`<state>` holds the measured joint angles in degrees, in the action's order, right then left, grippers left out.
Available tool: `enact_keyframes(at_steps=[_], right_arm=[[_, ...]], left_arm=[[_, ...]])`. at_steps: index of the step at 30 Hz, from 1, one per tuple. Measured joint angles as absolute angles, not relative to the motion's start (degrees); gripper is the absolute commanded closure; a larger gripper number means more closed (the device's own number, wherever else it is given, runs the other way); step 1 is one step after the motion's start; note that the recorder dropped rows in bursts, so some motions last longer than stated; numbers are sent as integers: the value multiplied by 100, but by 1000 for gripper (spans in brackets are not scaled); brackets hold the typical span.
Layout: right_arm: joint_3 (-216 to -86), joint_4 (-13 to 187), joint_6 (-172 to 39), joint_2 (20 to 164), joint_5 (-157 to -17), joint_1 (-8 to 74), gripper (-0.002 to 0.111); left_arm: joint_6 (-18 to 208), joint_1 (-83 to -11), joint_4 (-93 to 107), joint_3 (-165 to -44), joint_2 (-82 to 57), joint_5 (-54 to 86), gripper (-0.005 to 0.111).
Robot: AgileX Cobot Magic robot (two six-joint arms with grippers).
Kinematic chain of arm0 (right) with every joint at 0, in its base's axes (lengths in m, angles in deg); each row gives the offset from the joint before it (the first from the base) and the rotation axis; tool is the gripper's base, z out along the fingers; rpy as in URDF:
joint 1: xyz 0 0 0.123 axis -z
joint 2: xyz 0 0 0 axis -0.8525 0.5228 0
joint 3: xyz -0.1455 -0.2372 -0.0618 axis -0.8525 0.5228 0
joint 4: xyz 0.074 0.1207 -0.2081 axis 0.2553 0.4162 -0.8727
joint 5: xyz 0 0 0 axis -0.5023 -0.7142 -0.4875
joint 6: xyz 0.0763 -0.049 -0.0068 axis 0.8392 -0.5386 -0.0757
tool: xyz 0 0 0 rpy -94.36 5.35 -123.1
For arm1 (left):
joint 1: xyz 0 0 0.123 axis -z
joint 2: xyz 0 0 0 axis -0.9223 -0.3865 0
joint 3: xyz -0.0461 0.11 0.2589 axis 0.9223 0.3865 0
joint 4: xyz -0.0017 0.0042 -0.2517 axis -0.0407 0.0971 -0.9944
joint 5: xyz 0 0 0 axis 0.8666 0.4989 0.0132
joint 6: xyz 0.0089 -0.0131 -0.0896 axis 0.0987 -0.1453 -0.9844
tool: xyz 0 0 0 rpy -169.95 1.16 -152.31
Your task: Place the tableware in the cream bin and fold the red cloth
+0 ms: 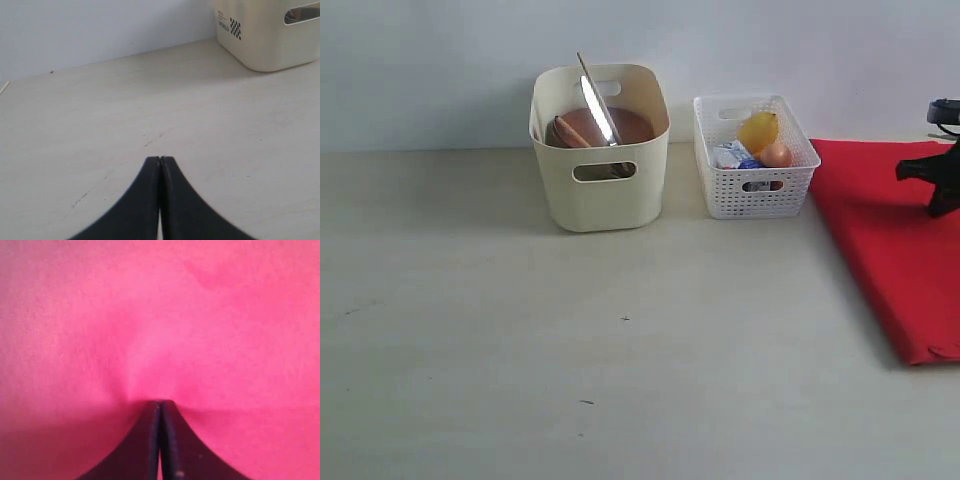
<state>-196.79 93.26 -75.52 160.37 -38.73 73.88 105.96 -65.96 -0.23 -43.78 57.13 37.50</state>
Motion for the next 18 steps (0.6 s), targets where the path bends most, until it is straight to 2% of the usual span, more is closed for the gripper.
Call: enact_keyframes(at_steps=[12, 18], right_arm=[[-20960, 9871, -7754, 16778, -3935, 7388, 108], [-21206, 10039, -7861, 16929, -3994, 7388, 108]], left_arm=[[10596, -6596, -23, -4378, 5713, 3750, 107], [10596, -6596, -23, -4378, 5713, 3750, 107]])
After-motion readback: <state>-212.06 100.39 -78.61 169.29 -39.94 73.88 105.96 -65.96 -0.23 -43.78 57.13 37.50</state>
